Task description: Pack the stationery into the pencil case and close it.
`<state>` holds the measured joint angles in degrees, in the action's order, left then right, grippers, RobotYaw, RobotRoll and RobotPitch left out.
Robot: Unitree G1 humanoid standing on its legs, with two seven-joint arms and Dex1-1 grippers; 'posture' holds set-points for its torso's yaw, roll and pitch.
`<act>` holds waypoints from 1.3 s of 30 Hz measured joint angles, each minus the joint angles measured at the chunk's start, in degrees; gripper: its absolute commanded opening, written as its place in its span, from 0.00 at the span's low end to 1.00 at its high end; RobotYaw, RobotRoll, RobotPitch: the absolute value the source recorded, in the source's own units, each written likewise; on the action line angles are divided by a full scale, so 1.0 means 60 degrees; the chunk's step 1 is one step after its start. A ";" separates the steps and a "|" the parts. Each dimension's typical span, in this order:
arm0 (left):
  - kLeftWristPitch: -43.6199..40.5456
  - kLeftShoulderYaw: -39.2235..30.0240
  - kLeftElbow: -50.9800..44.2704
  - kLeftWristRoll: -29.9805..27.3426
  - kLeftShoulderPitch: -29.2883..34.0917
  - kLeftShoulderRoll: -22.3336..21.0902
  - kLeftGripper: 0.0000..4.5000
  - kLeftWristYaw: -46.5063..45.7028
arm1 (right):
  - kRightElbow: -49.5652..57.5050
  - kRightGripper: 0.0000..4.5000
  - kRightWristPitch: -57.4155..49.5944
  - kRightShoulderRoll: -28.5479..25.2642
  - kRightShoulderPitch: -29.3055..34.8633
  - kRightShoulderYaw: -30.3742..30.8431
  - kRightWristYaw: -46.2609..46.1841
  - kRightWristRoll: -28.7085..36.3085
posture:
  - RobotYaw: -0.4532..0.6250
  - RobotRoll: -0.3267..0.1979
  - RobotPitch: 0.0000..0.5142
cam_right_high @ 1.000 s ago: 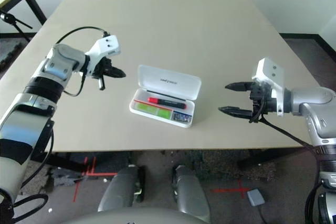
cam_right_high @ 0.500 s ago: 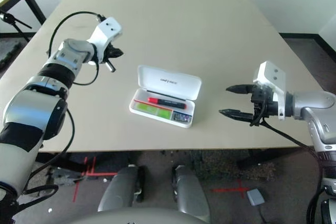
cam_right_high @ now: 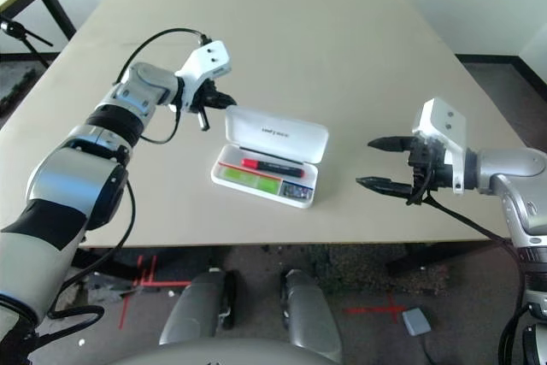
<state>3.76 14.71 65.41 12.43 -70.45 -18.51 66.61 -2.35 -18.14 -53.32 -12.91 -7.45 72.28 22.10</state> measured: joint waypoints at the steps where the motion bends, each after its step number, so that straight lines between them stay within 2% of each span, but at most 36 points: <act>1: 0.0017 0.0000 -0.0204 -0.0020 0.0116 -0.0043 0.00 0.0270 | 0.0002 1.00 0.0000 0.0009 0.0000 0.0000 0.0000 0.0002 | 0.53 0.62 0.17; 7: -0.0234 0.0004 -0.1415 -0.0203 0.0705 -0.0291 0.00 0.1473 | 0.0001 1.00 0.0002 0.0021 -0.0016 0.0001 0.0002 0.0001 | 0.53 0.62 0.17; 11: -0.0707 0.0027 -0.2881 -0.0341 0.1398 -0.0573 0.00 0.2064 | -0.0025 1.00 0.0025 0.0032 -0.0050 0.0004 0.0009 -0.0002 | 0.55 0.62 0.17; 19: -0.2060 0.0394 -0.5725 -0.0609 0.3334 -0.0813 0.00 0.2322 | -0.0020 1.00 0.0032 0.0175 -0.0110 0.0011 0.0008 0.0034 | 0.56 0.62 0.18; 24: -0.2662 0.0717 -0.7080 -0.0662 0.4002 -0.0822 0.00 0.2186 | -0.0026 1.00 0.0057 0.0230 -0.0271 0.0027 0.0010 0.0038 | 0.56 0.62 0.18; 31: -0.3435 0.1162 -0.8091 -0.0736 0.4409 -0.0786 0.00 0.2022 | -0.0026 1.00 0.0092 0.0325 -0.0381 0.0059 0.0009 0.0038 | 0.56 0.62 0.18; 39: -0.3739 0.1582 -0.8204 -0.0720 0.4432 -0.0887 0.00 0.1853 | -0.0026 1.00 0.0119 0.0399 -0.0382 0.0083 -0.0023 0.0030 | 0.56 0.62 0.19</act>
<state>-18.68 24.20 16.18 8.11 -43.86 -23.84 77.72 -2.51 -17.43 -50.93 -15.20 -6.95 72.14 22.28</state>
